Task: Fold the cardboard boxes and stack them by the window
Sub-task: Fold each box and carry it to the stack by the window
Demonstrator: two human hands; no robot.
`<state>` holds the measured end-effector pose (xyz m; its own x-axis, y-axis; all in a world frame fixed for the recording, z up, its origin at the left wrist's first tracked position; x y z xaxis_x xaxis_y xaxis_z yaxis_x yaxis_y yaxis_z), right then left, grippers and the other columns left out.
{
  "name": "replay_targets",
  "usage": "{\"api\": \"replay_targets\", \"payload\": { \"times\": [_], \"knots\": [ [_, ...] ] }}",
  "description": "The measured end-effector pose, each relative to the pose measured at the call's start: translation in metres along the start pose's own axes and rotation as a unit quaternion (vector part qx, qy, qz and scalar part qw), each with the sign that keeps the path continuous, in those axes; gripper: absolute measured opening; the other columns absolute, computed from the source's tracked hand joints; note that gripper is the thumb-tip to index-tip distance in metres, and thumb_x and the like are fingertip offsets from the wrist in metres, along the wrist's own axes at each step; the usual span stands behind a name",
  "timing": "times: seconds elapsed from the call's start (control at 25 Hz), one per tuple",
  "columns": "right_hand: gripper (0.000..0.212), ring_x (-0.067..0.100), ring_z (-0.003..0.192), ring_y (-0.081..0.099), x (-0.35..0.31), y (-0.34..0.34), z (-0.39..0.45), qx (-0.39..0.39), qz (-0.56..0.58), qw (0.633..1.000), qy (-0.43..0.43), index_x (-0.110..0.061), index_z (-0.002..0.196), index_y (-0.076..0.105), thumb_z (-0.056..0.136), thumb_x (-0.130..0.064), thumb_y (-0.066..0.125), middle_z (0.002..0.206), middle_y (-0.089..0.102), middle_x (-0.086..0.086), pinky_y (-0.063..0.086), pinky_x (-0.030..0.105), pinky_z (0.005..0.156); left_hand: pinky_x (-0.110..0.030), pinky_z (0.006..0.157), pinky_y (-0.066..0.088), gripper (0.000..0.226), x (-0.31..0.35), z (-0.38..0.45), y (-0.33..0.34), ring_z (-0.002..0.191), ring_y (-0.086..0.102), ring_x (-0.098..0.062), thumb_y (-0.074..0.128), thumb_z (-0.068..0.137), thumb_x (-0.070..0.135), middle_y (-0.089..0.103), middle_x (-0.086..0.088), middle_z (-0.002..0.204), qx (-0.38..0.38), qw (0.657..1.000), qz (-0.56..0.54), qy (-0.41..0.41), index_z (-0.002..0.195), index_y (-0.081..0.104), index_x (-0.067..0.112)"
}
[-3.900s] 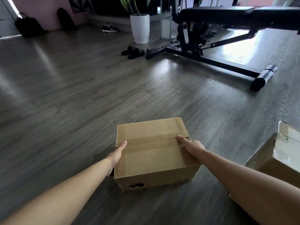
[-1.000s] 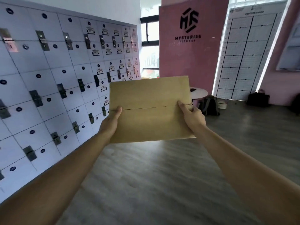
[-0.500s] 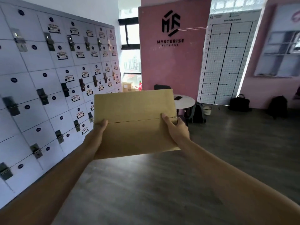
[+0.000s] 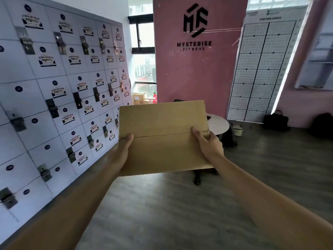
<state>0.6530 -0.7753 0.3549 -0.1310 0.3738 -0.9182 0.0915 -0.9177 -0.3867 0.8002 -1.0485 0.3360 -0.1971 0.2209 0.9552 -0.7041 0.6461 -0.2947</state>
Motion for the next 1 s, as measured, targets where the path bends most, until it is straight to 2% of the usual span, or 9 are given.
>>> {"api": "replay_targets", "payload": {
  "times": [0.16, 0.24, 0.36, 0.48, 0.64, 0.72, 0.8, 0.88, 1.0],
  "knots": [
    [0.085, 0.026, 0.107, 0.061, 0.002, 0.045, 0.123, -0.021, 0.0, 1.0, -0.003, -0.025, 0.133, 0.055, 0.076, -0.087, 0.048, 0.119, 0.065, 0.0, 0.05, 0.046, 0.096, -0.053, 0.113, 0.035, 0.107, 0.005, 0.108, 0.045, 0.133, 0.046, -0.028, 0.043, 0.065, 0.097, 0.047, -0.002, 0.149, -0.001, 1.0, -0.002, -0.018, 0.15, 0.039, 0.033],
    [0.082, 0.023, 0.1, 0.06, -0.008, 0.073, 0.181, -0.038, 0.003, 0.999, 0.0, -0.023, 0.132, 0.055, 0.078, -0.085, 0.048, 0.114, 0.063, -0.003, 0.05, 0.04, 0.088, -0.052, 0.112, 0.036, 0.093, 0.013, 0.164, 0.06, 0.131, 0.048, -0.03, 0.042, 0.076, 0.09, 0.049, -0.006, 0.146, -0.004, 0.999, -0.005, -0.032, 0.148, 0.042, 0.03],
    [0.079, 0.019, 0.094, 0.056, -0.027, 0.122, 0.255, -0.06, 0.007, 0.998, -0.011, -0.022, 0.131, 0.055, 0.08, -0.082, 0.048, 0.108, 0.06, -0.006, 0.043, 0.034, 0.081, -0.053, 0.112, 0.036, 0.09, 0.014, 0.246, 0.065, 0.128, 0.05, -0.034, 0.04, 0.083, 0.085, 0.052, -0.011, 0.143, 0.022, 0.999, 0.0, -0.039, 0.147, 0.045, 0.023],
    [0.078, 0.019, 0.097, 0.056, -0.035, 0.178, 0.32, -0.081, 0.008, 0.997, -0.01, -0.022, 0.133, 0.054, 0.082, -0.081, 0.048, 0.117, 0.063, -0.003, 0.043, 0.034, 0.087, -0.054, 0.11, 0.037, 0.092, 0.006, 0.326, 0.063, 0.125, 0.051, -0.036, 0.045, 0.082, 0.084, 0.052, -0.014, 0.142, 0.032, 0.997, -0.016, -0.066, 0.147, 0.044, 0.019],
    [0.082, 0.019, 0.098, 0.053, -0.048, 0.256, 0.412, -0.074, 0.01, 0.997, -0.005, -0.022, 0.143, 0.046, 0.084, -0.079, 0.047, 0.112, 0.056, -0.006, 0.041, 0.036, 0.088, -0.053, 0.108, 0.038, 0.098, -0.005, 0.451, 0.068, 0.115, 0.051, -0.031, 0.048, 0.079, 0.085, 0.05, -0.009, 0.131, 0.049, 0.996, -0.027, -0.074, 0.147, 0.042, 0.015],
    [0.083, 0.022, 0.104, 0.055, -0.06, 0.286, 0.45, -0.066, 0.007, 0.998, 0.006, -0.022, 0.145, 0.045, 0.084, -0.079, 0.048, 0.117, 0.058, -0.004, 0.043, 0.039, 0.094, -0.05, 0.103, 0.039, 0.093, -0.005, 0.507, 0.066, 0.11, 0.05, -0.028, 0.046, 0.081, 0.084, 0.051, -0.008, 0.129, 0.026, 0.997, -0.022, -0.062, 0.145, 0.045, 0.016],
    [0.084, 0.023, 0.107, 0.055, -0.072, 0.318, 0.495, -0.062, 0.006, 0.998, 0.01, -0.022, 0.145, 0.045, 0.084, -0.079, 0.048, 0.125, 0.059, -0.001, 0.043, 0.041, 0.099, -0.05, 0.105, 0.039, 0.094, -0.003, 0.569, 0.067, 0.115, 0.052, -0.029, 0.044, 0.078, 0.087, 0.054, -0.009, 0.136, -0.011, 0.998, -0.029, -0.053, 0.144, 0.047, 0.021],
    [0.082, 0.02, 0.102, 0.053, -0.082, 0.344, 0.542, -0.05, 0.006, 0.999, 0.017, -0.022, 0.143, 0.046, 0.084, -0.079, 0.048, 0.121, 0.059, -0.003, 0.043, 0.039, 0.096, -0.054, 0.111, 0.034, 0.101, 0.002, 0.63, 0.075, 0.125, 0.049, -0.033, 0.041, 0.074, 0.092, 0.052, -0.011, 0.141, -0.021, 0.998, -0.011, -0.05, 0.146, 0.045, 0.021],
    [0.08, 0.021, 0.103, 0.055, -0.085, 0.377, 0.611, -0.039, 0.006, 0.999, 0.03, -0.021, 0.14, 0.049, 0.084, -0.078, 0.049, 0.119, 0.059, -0.003, 0.045, 0.04, 0.096, -0.052, 0.111, 0.035, 0.099, 0.006, 0.711, 0.098, 0.122, 0.051, -0.031, 0.045, 0.072, 0.092, 0.053, -0.009, 0.139, -0.035, 0.998, -0.017, -0.048, 0.144, 0.047, 0.024]
  ]
}}
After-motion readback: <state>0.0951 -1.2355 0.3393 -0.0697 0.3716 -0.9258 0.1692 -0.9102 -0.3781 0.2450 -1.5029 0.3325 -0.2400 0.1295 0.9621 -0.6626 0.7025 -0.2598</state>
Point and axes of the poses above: each hand's wrist, its own z-axis towards the middle knuckle, its own y-axis out of the palm, x = y × z, the point moved 1 cm from there along z, towards the middle knuckle
